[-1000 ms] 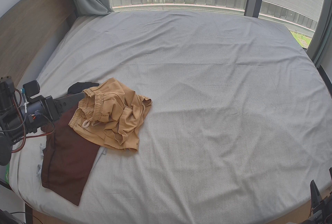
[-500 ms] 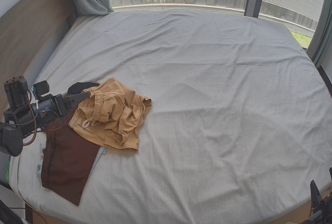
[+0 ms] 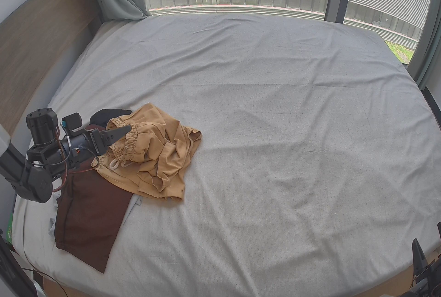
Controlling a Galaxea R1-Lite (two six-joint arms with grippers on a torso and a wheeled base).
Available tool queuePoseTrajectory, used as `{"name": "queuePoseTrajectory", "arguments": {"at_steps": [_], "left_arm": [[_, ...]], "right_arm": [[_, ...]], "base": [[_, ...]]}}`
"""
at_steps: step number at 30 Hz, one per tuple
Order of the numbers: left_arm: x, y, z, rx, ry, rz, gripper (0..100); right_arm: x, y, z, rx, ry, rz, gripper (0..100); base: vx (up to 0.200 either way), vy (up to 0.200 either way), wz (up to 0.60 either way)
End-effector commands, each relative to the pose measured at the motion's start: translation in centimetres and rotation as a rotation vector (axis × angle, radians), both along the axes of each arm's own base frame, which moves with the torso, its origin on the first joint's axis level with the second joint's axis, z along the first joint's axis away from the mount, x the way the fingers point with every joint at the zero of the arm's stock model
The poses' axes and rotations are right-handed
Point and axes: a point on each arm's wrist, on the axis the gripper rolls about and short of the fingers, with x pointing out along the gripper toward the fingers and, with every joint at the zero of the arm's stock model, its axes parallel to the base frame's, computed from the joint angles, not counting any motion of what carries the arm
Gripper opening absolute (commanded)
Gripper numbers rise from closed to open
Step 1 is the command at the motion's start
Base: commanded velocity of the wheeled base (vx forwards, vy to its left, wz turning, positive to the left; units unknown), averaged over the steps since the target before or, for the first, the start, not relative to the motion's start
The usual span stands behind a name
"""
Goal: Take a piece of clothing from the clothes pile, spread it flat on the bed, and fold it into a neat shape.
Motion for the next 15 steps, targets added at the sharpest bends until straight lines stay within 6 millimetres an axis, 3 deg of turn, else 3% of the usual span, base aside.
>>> {"name": "queuePoseTrajectory", "arguments": {"at_steps": [1,15], "left_arm": [[1.6,0.0,-1.6,-0.002,0.036,0.000,100],[3.3,-1.6,-2.3,-0.042,0.060,-0.037,100]], "right_arm": [[0.0,0.0,-0.5,0.001,0.001,0.000,100],[0.0,0.0,-0.5,0.001,0.001,0.002,100]], "base": [[0.000,0.000,0.00],[0.000,0.000,0.00]]}}
